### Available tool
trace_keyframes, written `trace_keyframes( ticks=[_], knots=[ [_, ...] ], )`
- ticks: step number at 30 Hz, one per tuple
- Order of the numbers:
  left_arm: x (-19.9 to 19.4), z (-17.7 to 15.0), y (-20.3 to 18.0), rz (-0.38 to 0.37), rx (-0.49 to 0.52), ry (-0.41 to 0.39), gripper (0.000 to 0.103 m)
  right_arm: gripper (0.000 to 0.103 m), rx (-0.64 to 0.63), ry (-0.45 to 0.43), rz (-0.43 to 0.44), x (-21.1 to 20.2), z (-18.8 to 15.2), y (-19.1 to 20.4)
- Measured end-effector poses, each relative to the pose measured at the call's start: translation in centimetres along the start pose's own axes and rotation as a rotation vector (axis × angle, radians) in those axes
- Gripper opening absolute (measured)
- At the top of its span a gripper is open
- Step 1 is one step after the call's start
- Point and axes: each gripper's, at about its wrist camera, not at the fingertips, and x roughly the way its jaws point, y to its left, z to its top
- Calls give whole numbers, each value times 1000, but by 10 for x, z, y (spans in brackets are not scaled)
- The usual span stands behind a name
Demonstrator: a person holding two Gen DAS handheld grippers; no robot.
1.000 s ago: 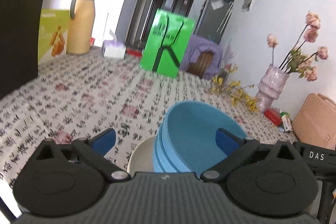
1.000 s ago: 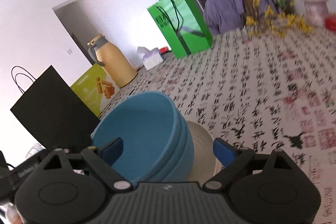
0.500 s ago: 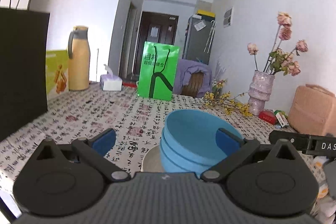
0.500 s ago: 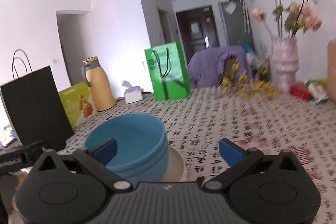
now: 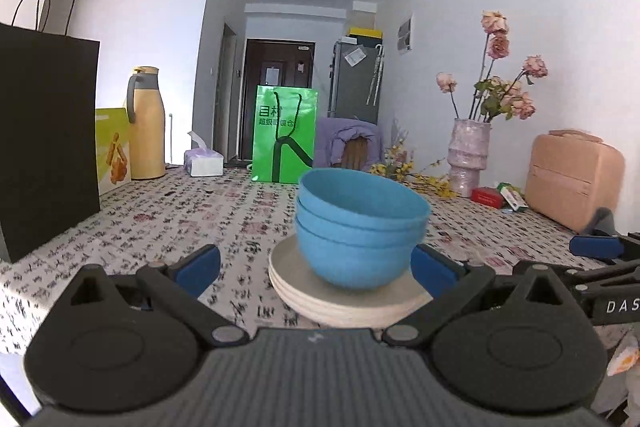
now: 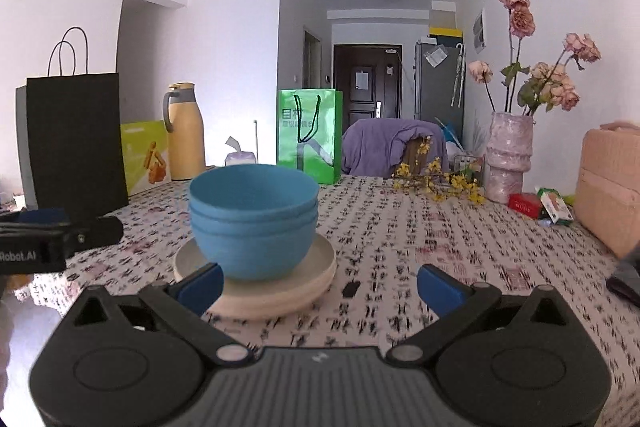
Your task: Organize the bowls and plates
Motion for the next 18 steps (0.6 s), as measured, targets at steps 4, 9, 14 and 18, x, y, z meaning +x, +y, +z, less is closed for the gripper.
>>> trace_keyframes(
  ticks=[4,9,14,18],
  knots=[
    [-14,-14,-5,-20,0,-6,103,103,20,12,-10,-16,-10,2],
    [-29,-25,-16,-51,5,-12,103,103,32,21,-45,-31,-19,1],
    [-35,-35,-29,-84,42,-2,103,103,49,41,-52,-37,-25,-5],
    [-35,-39,-34,-91,41,6,103,103,51,60,-56,-35,-26,-7]
  ],
)
